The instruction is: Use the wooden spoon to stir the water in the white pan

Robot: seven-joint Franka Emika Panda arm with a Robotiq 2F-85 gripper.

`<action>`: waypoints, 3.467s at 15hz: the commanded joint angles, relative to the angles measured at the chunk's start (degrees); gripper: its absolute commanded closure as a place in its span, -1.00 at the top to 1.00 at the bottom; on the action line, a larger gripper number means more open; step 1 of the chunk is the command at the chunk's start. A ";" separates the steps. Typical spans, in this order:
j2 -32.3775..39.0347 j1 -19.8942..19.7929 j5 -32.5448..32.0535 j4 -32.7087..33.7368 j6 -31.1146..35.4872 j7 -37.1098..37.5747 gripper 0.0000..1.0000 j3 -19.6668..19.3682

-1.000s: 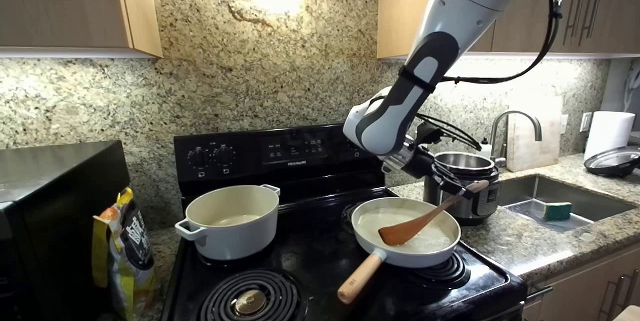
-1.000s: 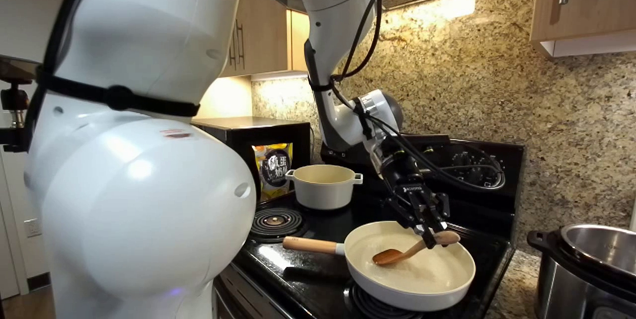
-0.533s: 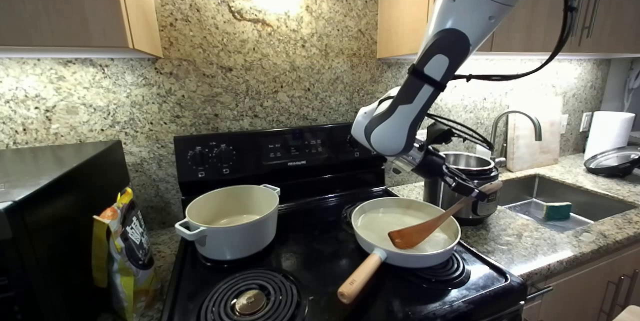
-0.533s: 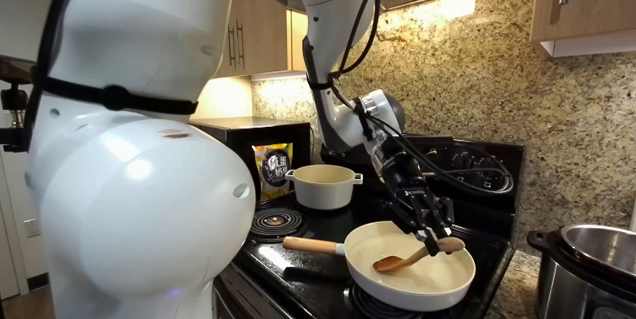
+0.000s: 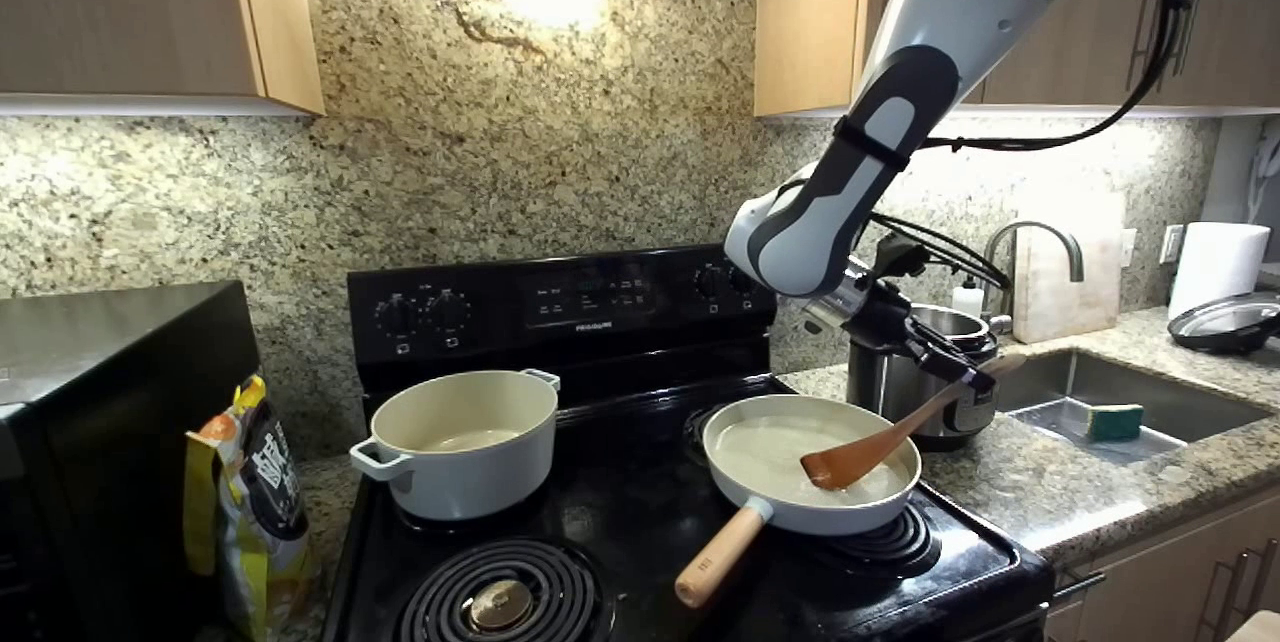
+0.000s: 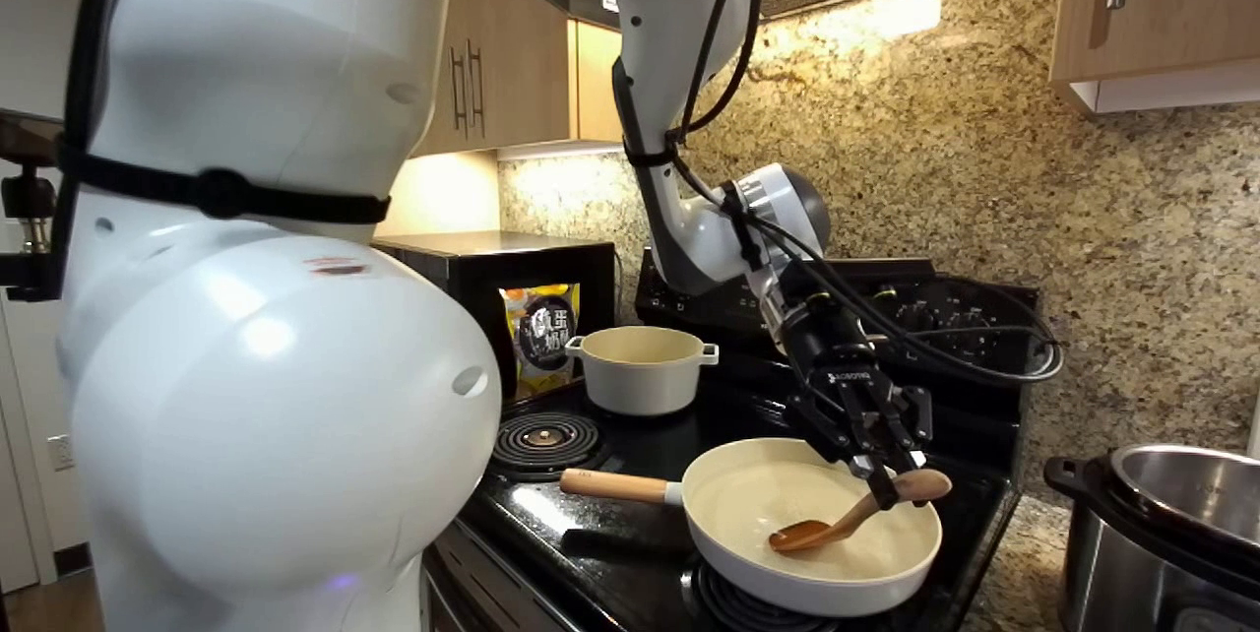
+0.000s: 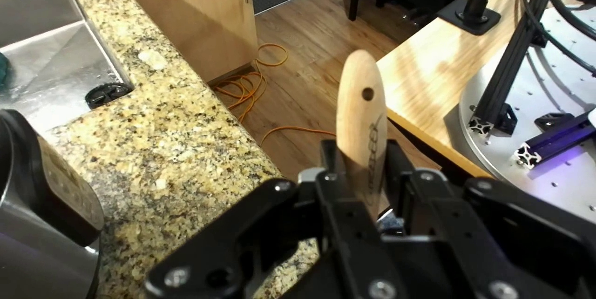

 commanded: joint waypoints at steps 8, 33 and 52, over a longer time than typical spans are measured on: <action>3.88 -0.04 1.33 6.61 -1.31 0.44 -0.86 0.24; -2.45 -0.08 -3.53 -3.88 -0.03 -1.87 -0.86 1.22; 2.86 -1.92 6.75 6.45 -3.29 5.80 -0.86 -2.55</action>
